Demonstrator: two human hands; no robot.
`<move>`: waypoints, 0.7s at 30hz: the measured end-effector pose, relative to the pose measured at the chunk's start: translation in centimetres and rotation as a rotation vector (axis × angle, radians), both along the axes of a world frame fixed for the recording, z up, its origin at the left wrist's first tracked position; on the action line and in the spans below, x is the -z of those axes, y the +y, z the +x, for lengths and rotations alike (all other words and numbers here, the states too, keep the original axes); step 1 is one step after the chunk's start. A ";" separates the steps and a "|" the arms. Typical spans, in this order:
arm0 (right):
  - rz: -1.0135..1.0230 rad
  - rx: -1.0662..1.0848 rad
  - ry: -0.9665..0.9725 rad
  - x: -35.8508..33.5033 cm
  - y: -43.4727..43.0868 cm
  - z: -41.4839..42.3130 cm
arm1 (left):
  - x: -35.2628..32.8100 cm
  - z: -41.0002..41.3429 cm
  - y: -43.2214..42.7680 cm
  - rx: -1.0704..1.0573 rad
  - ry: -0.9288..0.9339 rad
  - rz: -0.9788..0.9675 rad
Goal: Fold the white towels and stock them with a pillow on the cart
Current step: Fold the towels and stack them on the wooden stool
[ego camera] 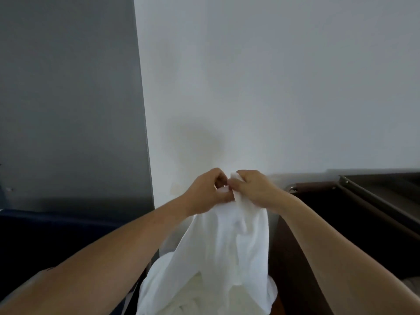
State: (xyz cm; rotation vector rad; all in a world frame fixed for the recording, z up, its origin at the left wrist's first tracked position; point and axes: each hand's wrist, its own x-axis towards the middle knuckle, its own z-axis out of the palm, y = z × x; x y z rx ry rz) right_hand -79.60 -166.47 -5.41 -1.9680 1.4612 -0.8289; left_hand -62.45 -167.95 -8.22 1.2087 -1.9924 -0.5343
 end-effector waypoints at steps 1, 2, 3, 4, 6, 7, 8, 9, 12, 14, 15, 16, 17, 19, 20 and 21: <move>-0.084 0.063 0.061 -0.4 -0.1 -0.2 | 1.0 0.4 0.1 0.001 0.011 0.045; -0.141 0.120 0.035 -1.2 0.0 -0.5 | 2.3 0.9 0.2 0.013 -0.013 0.101; -0.176 0.164 -0.073 -2.2 0.2 -0.9 | 3.7 1.5 0.4 0.030 -0.056 0.157; -0.206 0.211 -0.215 -3.4 0.4 -1.5 | 5.1 2.1 0.6 0.030 -0.095 0.196; -0.278 0.302 -0.505 -6.2 0.9 -2.8 | 7.3 3.7 0.9 -0.069 -0.100 0.223; -0.317 0.325 -0.635 -7.4 1.0 -3.4 | 8.0 4.6 0.9 -0.150 -0.097 0.224; -0.346 0.329 -0.736 -8.3 1.3 -3.9 | 8.4 5.3 0.8 -0.226 -0.107 0.216; -0.360 0.315 -0.798 -8.9 1.5 -4.2 | 8.3 5.8 0.7 -0.291 -0.116 0.218; -0.225 0.154 -0.759 -8.5 2.0 -4.5 | 6.8 5.9 0.4 -0.396 0.112 0.348; -0.058 0.045 -0.496 -7.3 1.7 -4.0 | 4.5 5.1 0.4 -0.338 0.316 0.442; 0.012 -0.006 -0.294 -6.4 1.4 -3.7 | 3.1 4.5 0.5 -0.276 0.374 0.448; 0.054 -0.034 -0.114 -5.5 1.2 -3.1 | 1.5 3.9 0.7 -0.202 0.397 0.445; 0.045 -0.051 0.015 -4.5 1.0 -2.5 | -0.1 3.2 1.0 -0.130 0.393 0.442; 0.011 -0.141 0.064 -2.6 1.0 -1.1 | -2.9 2.0 1.5 -0.022 0.400 0.468; 0.021 -0.211 0.036 -1.9 1.3 -0.3 | -3.8 1.6 1.6 0.039 0.416 0.496; 0.062 -0.265 -0.001 -1.2 1.8 0.4 | -4.5 1.4 1.6 0.120 0.428 0.533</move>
